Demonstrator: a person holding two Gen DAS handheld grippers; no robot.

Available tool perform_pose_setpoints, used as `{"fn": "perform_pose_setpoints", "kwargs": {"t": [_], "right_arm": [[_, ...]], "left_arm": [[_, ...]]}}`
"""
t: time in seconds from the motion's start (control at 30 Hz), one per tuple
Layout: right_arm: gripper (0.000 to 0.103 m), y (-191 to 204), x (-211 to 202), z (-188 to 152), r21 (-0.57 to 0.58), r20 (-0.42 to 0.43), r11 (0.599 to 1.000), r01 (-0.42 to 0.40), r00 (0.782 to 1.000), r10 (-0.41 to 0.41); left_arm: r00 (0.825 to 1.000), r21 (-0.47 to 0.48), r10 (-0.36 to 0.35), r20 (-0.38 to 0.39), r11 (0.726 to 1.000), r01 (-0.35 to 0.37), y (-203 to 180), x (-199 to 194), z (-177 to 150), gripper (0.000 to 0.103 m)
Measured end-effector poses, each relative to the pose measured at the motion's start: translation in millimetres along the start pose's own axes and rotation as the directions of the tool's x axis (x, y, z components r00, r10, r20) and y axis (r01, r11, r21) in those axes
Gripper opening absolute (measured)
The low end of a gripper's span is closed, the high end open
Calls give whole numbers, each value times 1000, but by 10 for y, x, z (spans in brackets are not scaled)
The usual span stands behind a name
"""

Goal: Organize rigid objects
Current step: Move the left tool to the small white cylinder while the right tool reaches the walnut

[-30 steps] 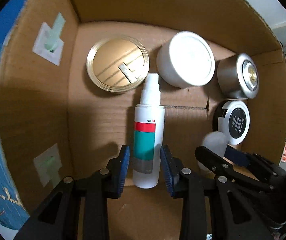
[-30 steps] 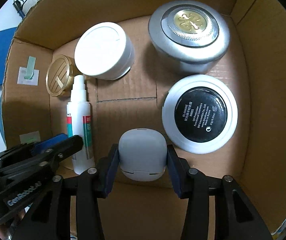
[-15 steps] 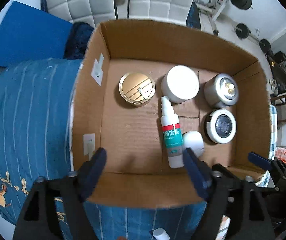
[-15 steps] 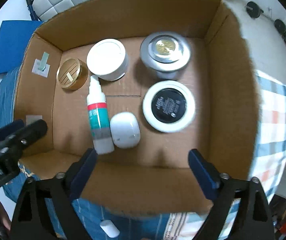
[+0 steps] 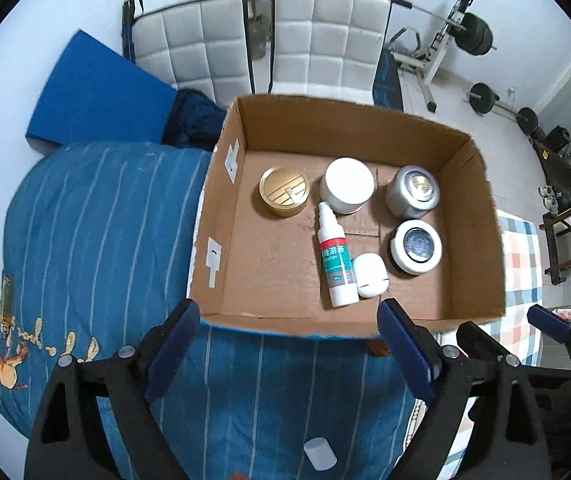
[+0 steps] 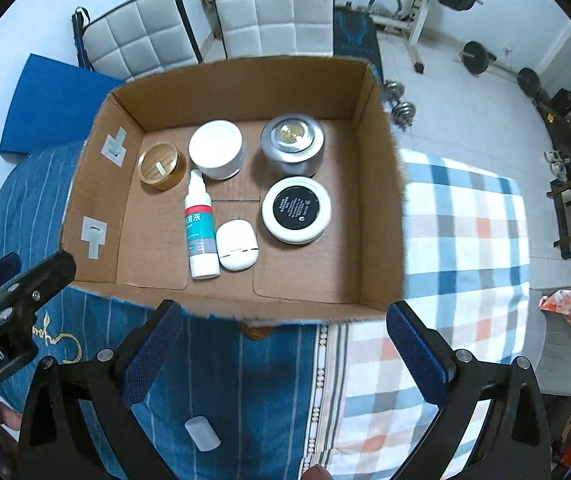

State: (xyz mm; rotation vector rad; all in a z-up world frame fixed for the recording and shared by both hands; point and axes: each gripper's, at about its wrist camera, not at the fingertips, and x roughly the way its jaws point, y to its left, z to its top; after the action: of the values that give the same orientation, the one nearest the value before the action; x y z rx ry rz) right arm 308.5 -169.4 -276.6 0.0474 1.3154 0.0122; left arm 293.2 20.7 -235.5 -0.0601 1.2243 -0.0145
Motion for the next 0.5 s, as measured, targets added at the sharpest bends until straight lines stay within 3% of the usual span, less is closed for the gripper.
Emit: {"fn": "perform_pose_setpoints", "kwargs": {"t": [0.27,0.33,0.5], "right_arm": [[103,-7,-471,-290,12,79,1000,-14,997,13],[103,-8,-581,-355,15,97,1000,-13,995,12],[103,-15,-832,-514,23,144,1000,-1,990,-2]], "left_arm": [[993,23,5,117,1000,-8,-69,-465,-217,91],[990,33,13,141,999,-17,-85,-558,-263,102],[984,30,14,180,999,-20,-43,-742,-355,103]]}}
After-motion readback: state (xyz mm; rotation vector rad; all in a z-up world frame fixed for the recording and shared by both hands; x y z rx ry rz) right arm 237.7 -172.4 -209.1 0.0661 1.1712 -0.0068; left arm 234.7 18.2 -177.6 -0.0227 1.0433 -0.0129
